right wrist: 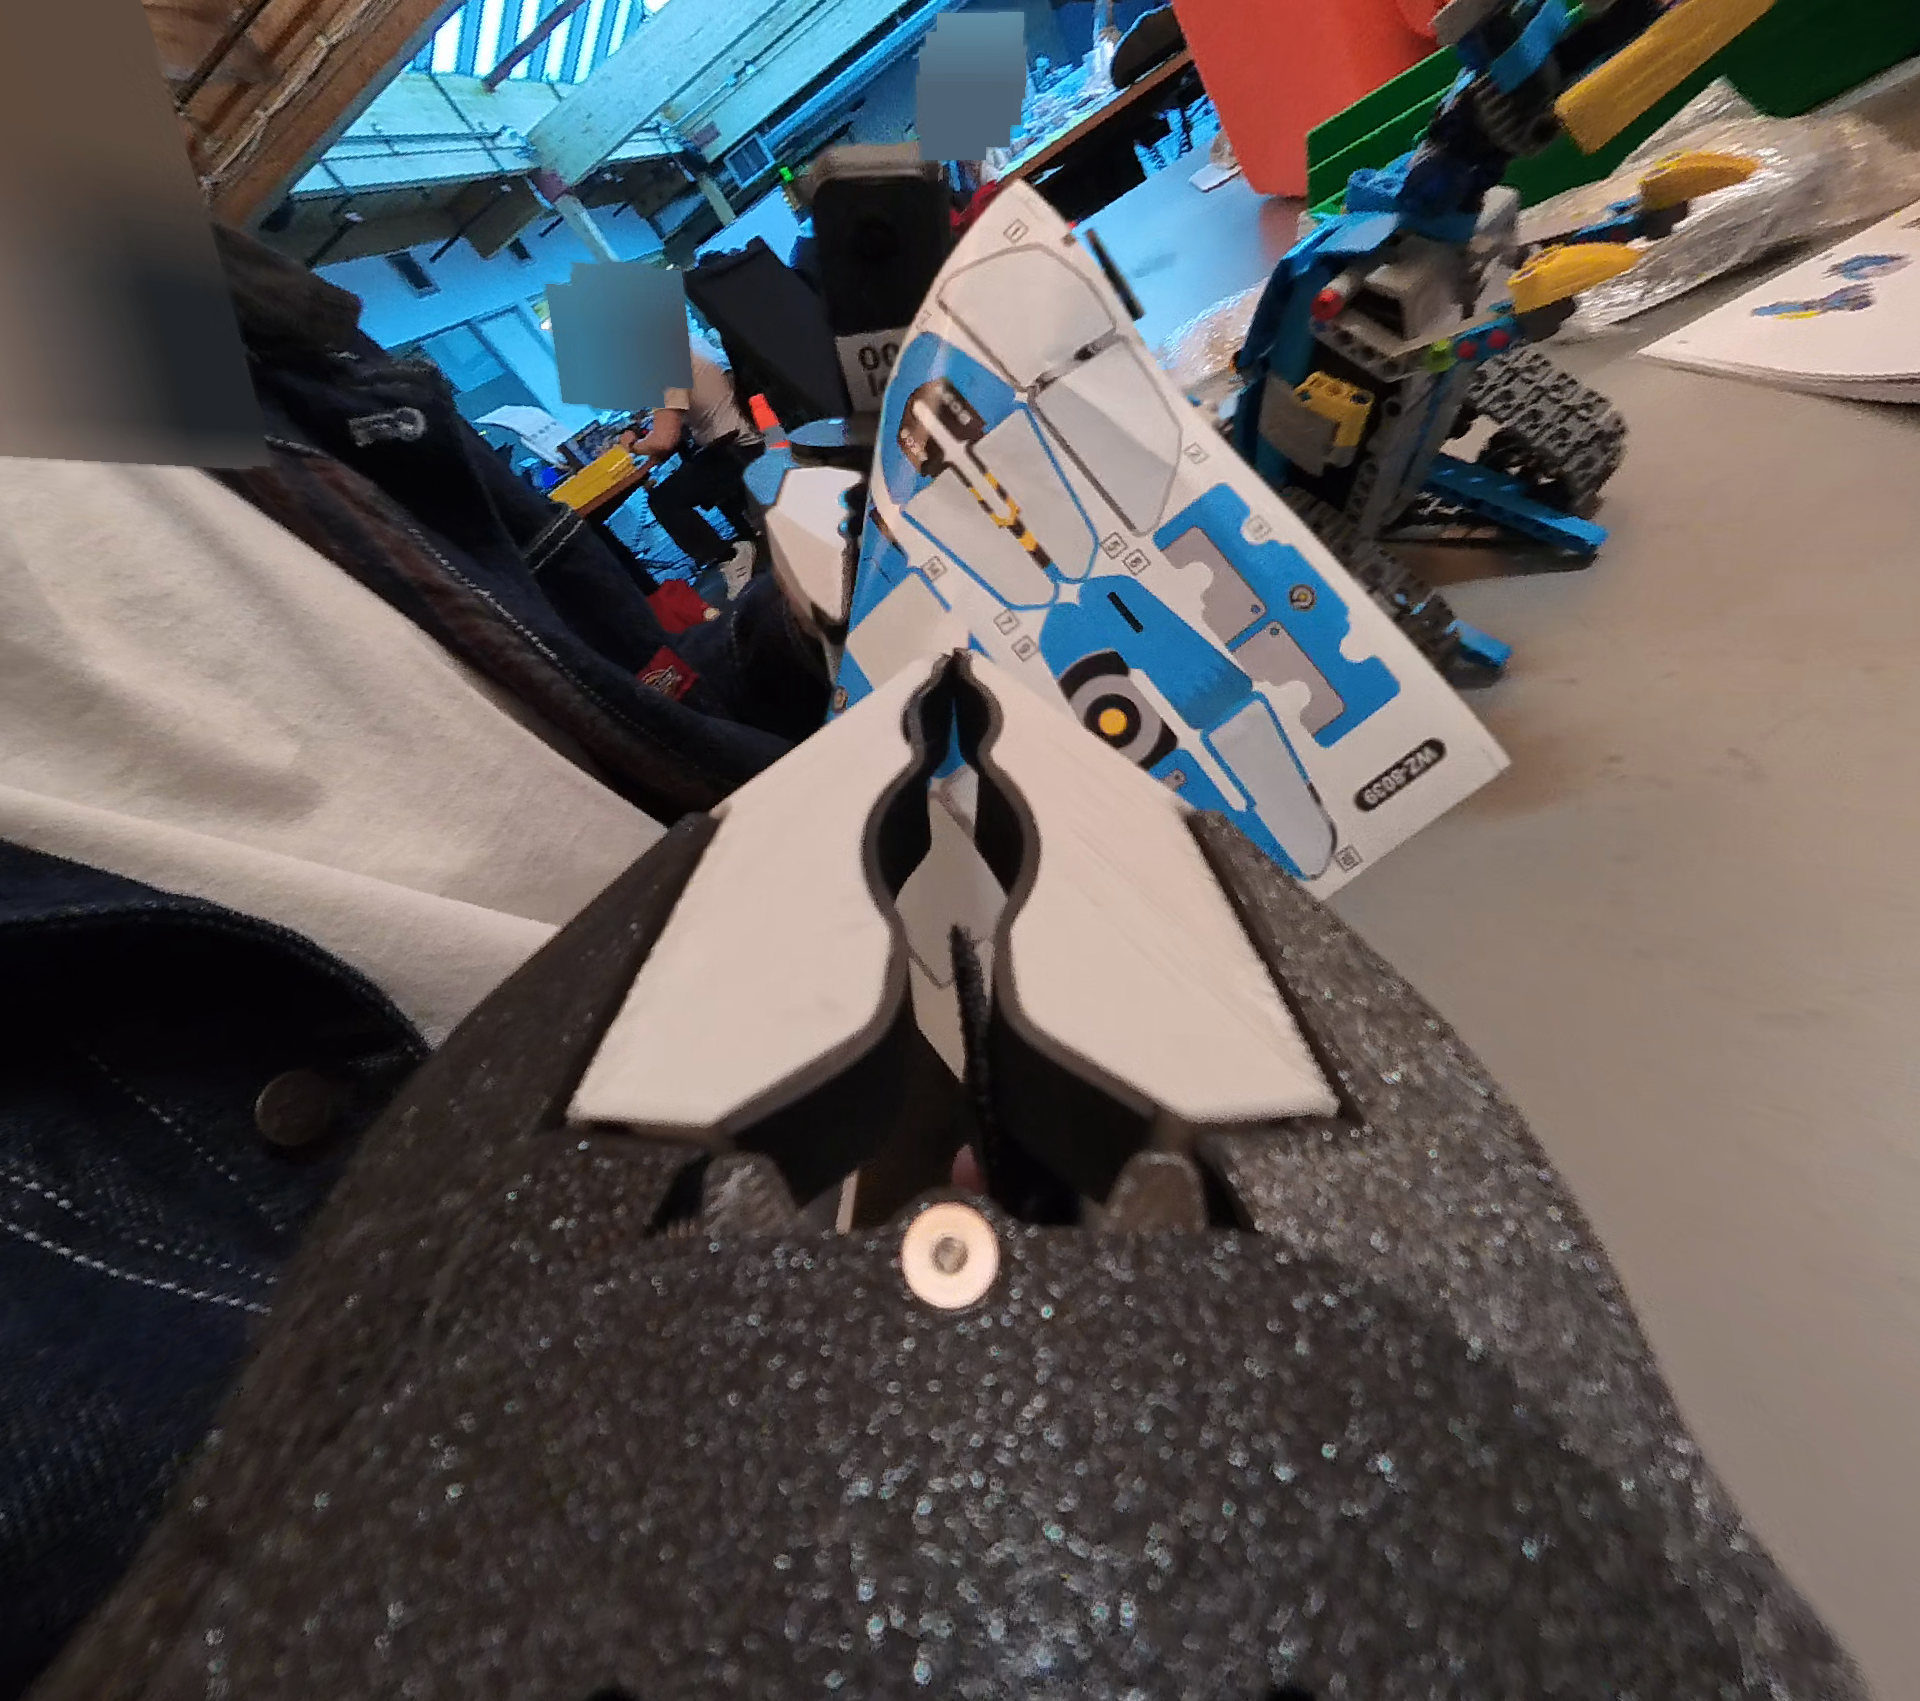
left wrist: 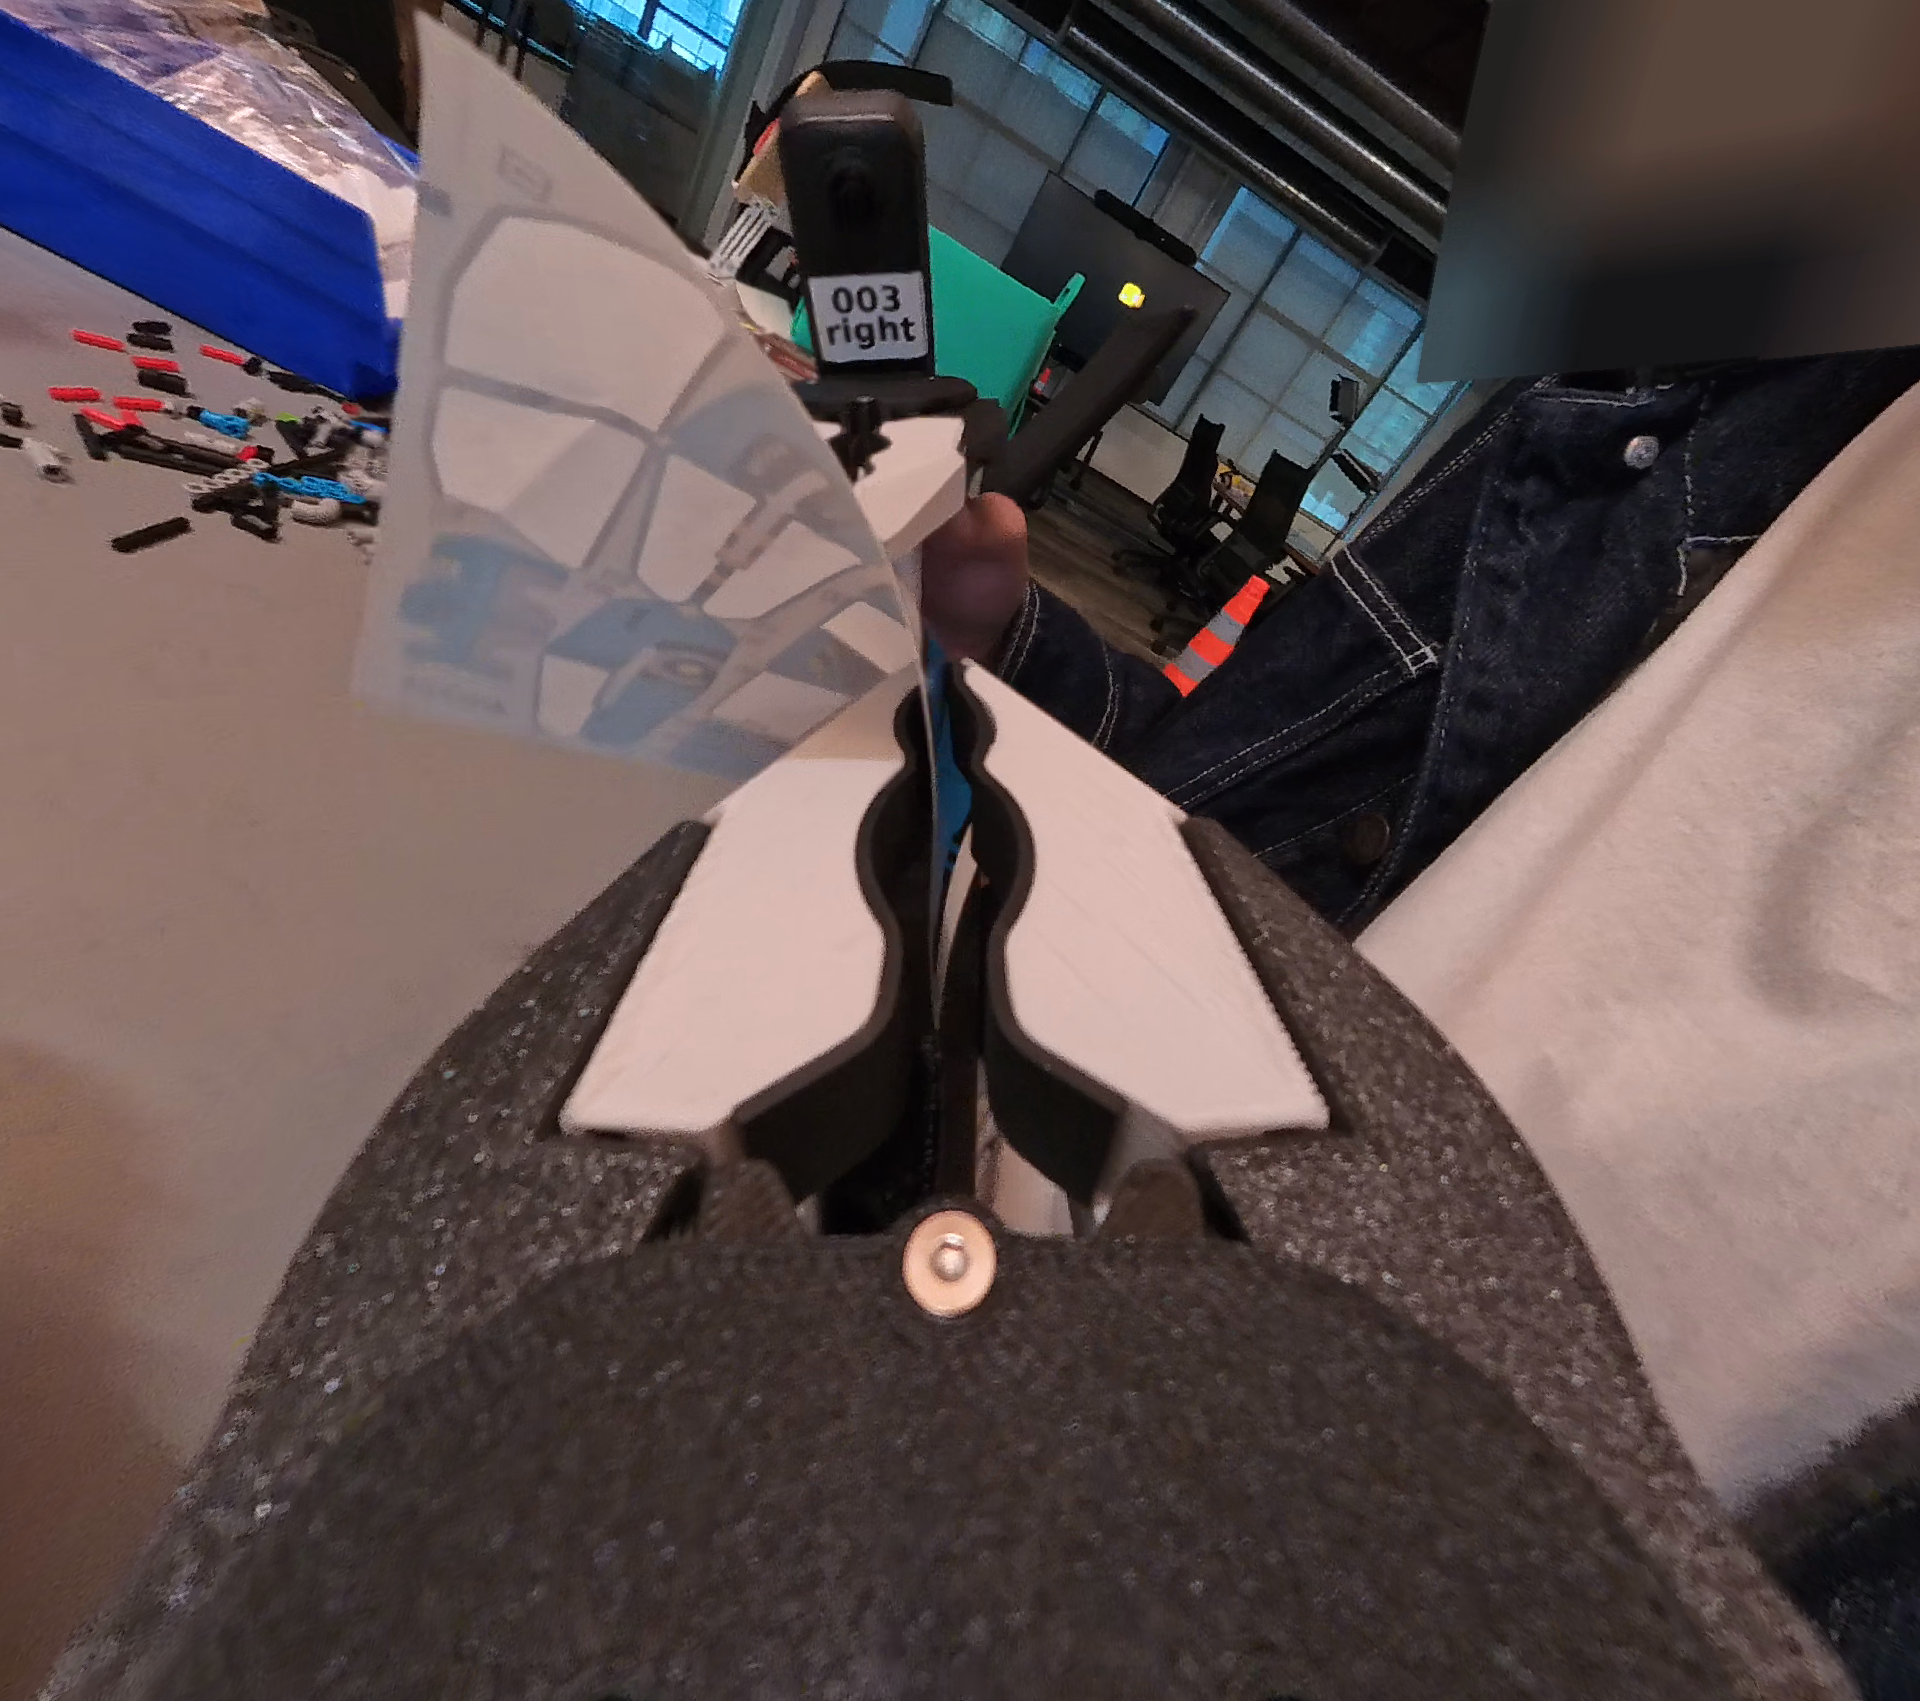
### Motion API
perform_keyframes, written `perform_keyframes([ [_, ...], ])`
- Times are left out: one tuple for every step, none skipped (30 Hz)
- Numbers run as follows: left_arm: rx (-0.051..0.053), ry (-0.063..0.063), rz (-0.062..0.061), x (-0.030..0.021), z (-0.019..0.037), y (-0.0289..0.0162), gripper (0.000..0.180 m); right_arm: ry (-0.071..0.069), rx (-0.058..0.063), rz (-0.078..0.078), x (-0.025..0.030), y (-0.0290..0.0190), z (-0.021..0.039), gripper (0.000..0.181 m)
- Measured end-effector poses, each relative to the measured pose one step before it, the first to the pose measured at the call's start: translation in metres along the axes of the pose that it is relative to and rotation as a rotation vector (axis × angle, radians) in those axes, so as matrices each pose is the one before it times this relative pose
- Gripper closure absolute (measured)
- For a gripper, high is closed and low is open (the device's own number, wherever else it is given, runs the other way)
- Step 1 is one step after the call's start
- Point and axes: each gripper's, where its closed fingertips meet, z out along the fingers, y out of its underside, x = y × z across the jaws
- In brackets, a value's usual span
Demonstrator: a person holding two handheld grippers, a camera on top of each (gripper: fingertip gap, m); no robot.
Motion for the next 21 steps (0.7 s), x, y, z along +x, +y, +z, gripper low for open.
perform_keyframes([
  [0.0056, -0.0111, -0.0003, -0.00175, -0.00234, -0.00063, 0.180, 0.0212, 0.0082, -0.0046, 0.00322, -0.00174, -0.00141, 0.181],
  [0.0048, -0.0120, 0.0008, -0.00159, -0.00252, -0.00044, 0.180, 0.0181, 0.0074, -0.0001, 0.00323, -0.00160, -0.00137, 0.181],
  [0.0037, -0.0139, 0.0022, -0.00177, -0.00262, -0.00029, 0.180, 0.0109, 0.0122, -0.0001, 0.00207, -0.00217, -0.00140, 0.181],
  [0.0031, -0.0169, 0.0037, -0.00183, -0.00271, -0.00031, 0.180, 0.0097, 0.0128, 0.0031, 0.00221, -0.00220, -0.00165, 0.181],
  [0.0007, -0.0166, 0.0051, -0.00145, -0.00283, -0.00005, 0.180, 0.0132, 0.0110, 0.0045, 0.00304, -0.00187, -0.00156, 0.181],
  [-0.0020, -0.0159, 0.0062, -0.00072, -0.00279, 0.00006, 0.180, 0.0163, 0.0130, 0.0028, 0.00358, -0.00204, -0.00160, 0.181],
  [-0.0020, -0.0169, 0.0084, -0.00026, -0.00303, 0.00001, 0.180, 0.0135, 0.0130, 0.0048, 0.00328, -0.00196, -0.00156, 0.181],
  [-0.0024, -0.0190, 0.0109, -0.00016, -0.00348, -0.00021, 0.180, 0.0133, 0.0112, 0.0032, 0.00307, -0.00167, -0.00138, 0.181],
  [-0.0038, -0.0223, 0.0122, -0.00015, -0.00396, -0.00007, 0.180, 0.0157, 0.0140, -0.0006, 0.00316, -0.00224, -0.00130, 0.181],
  [-0.0074, -0.0267, 0.0125, -0.00059, -0.00448, 0.00043, 0.180, 0.0083, 0.0123, 0.0024, 0.00201, -0.00208, -0.00107, 0.181],
  [-0.0126, -0.0347, 0.0134, -0.00162, -0.00529, 0.00136, 0.180, 0.0052, 0.0146, 0.0038, 0.00134, -0.00269, -0.00090, 0.181],
  [-0.0190, -0.0415, 0.0159, -0.00203, -0.00619, 0.00243, 0.180, 0.0136, 0.0218, 0.0015, 0.00239, -0.00414, -0.00091, 0.181],
  [-0.0236, -0.0429, 0.0211, -0.00108, -0.00758, 0.00301, 0.180, 0.0155, 0.0237, 0.0004, 0.00244, -0.00460, -0.00068, 0.181],
  [-0.0226, -0.0390, 0.0269, 0.00055, -0.00923, 0.00290, 0.180, 0.0146, 0.0211, -0.0049, 0.00186, -0.00435, -0.00030, 0.181],
  [-0.0197, -0.0318, 0.0273, 0.00206, -0.01103, 0.00244, 0.180, 0.0201, 0.0186, -0.0110, 0.00247, -0.00388, 0.00014, 0.181],
  [-0.0181, -0.0251, 0.0252, 0.00302, -0.01276, 0.00182, 0.180, 0.0250, 0.0133, -0.0117, 0.00314, -0.00295, 0.00074, 0.181],
  [-0.0108, -0.0213, 0.0232, 0.00303, -0.01483, 0.00060, 0.180, 0.0274, 0.0074, -0.0088, 0.00400, -0.00201, 0.00145, 0.181],
  [0.0028, -0.0214, 0.0185, 0.00197, -0.01678, -0.00148, 0.180, 0.0273, 0.0061, -0.0098, 0.00427, -0.00124, 0.00203, 0.181],
  [0.0138, -0.0217, 0.0146, 0.00057, -0.01913, -0.00330, 0.180, 0.0233, 0.0048, -0.0132, 0.00405, -0.00054, 0.00273, 0.181],
  [0.0304, -0.0209, 0.0098, -0.00103, -0.02168, -0.00594, 0.180, 0.0213, 0.0042, -0.0162, 0.00401, 0.00009, 0.00325, 0.181],
  [0.0537, -0.0261, -0.0015, -0.00385, -0.02423, -0.00958, 0.180, 0.0200, 0.0030, -0.0111, 0.00364, 0.00050, 0.00373, 0.181],
])
